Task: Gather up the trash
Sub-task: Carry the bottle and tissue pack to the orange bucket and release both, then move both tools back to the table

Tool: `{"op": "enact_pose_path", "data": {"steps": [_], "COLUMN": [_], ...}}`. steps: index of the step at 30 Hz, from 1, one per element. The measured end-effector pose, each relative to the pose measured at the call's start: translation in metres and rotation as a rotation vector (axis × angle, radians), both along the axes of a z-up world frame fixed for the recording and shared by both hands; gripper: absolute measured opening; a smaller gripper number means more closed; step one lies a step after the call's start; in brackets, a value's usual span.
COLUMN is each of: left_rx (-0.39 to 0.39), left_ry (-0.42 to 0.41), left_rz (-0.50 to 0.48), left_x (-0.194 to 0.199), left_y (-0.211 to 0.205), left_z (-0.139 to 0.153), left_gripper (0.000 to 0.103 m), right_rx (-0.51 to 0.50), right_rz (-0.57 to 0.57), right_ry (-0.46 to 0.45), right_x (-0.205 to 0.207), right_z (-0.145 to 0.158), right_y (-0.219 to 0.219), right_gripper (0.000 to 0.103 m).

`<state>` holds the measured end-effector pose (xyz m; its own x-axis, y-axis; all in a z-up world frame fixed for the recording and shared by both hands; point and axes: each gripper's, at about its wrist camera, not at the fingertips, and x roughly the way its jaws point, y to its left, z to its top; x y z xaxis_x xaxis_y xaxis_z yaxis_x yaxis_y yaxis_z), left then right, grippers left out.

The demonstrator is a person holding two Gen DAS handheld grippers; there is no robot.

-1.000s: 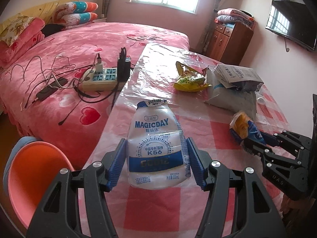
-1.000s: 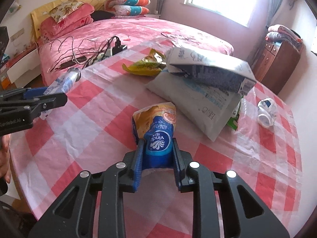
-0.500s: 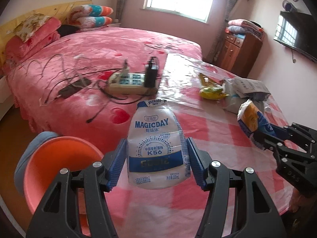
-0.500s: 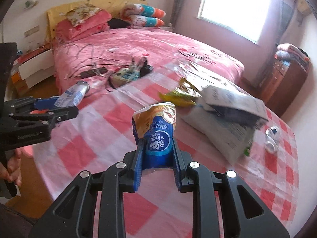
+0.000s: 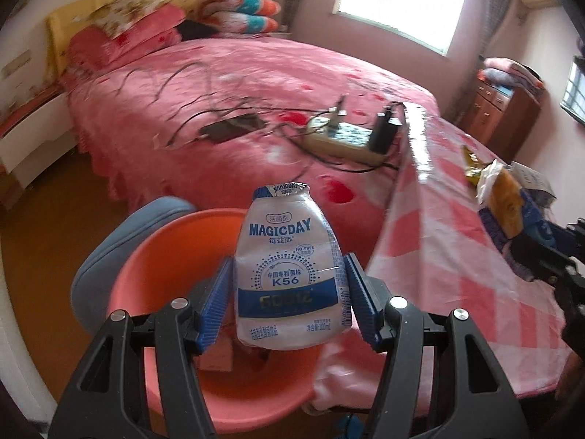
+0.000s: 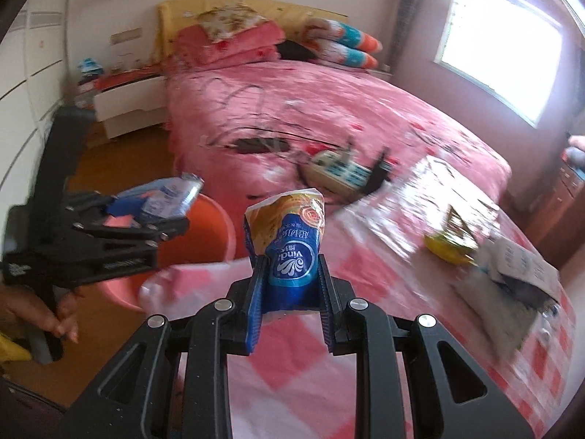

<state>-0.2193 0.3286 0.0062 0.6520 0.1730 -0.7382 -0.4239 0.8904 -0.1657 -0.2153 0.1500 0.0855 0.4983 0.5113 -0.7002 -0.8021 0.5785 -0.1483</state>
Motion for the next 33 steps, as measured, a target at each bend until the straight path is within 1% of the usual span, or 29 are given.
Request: {"op": "enact_pose_path", "data": {"steps": [6, 8, 11, 13, 14, 15, 17, 18, 19, 24, 26, 33], "left_rx": [-0.02, -0.031, -0.047, -0.047, -0.043, -0.033, -0.012, -0.009, -0.007, -0.003, -0.01, -0.018], "left_ry": [0.04, 0.051, 0.071, 0.085, 0.091, 0.104, 0.122, 0.126, 0.129, 0.128, 0.127, 0.115], "left_rz": [0.089, 0.112, 0.137, 0.15, 0.154, 0.165, 0.176, 0.178, 0.181, 0.185, 0.178, 0.121], "left_x": [-0.016, -0.02, -0.022, -0.023, -0.024, -0.024, -0.025, -0.025, -0.025, -0.025, -0.023, -0.015], "left_y": [0.028, 0.036, 0.043, 0.047, 0.049, 0.051, 0.052, 0.053, 0.054, 0.054, 0.052, 0.034], "left_z": [-0.018, -0.024, -0.03, -0.035, -0.038, -0.039, -0.041, -0.042, -0.043, -0.04, -0.038, -0.028], "left_gripper": [0.061, 0.061, 0.061, 0.065, 0.073, 0.08, 0.08, 0.081, 0.082, 0.084, 0.084, 0.085], "right_rx": [0.03, 0.033, 0.047, 0.063, 0.061, 0.063, 0.087, 0.107, 0.121, 0.196, 0.211, 0.266], "right_rz": [0.108, 0.13, 0.167, 0.191, 0.195, 0.19, 0.162, 0.146, 0.133, 0.008, -0.034, -0.178], "right_ry": [0.043, 0.044, 0.08, 0.083, 0.091, 0.097, 0.096, 0.098, 0.102, 0.139, 0.148, 0.155], "right_x": [-0.017, -0.022, -0.023, -0.025, -0.023, -0.021, -0.018, -0.016, -0.013, 0.011, 0.018, 0.037], "right_z": [-0.005, -0.008, -0.015, -0.019, -0.021, -0.023, -0.021, -0.019, -0.016, -0.005, -0.003, 0.002], "right_y": [0.037, 0.046, 0.061, 0.067, 0.07, 0.071, 0.064, 0.058, 0.053, 0.013, -0.001, -0.054], "right_gripper": [0.027, 0.028, 0.029, 0.036, 0.042, 0.053, 0.064, 0.073, 0.079, 0.085, 0.088, 0.091]}}
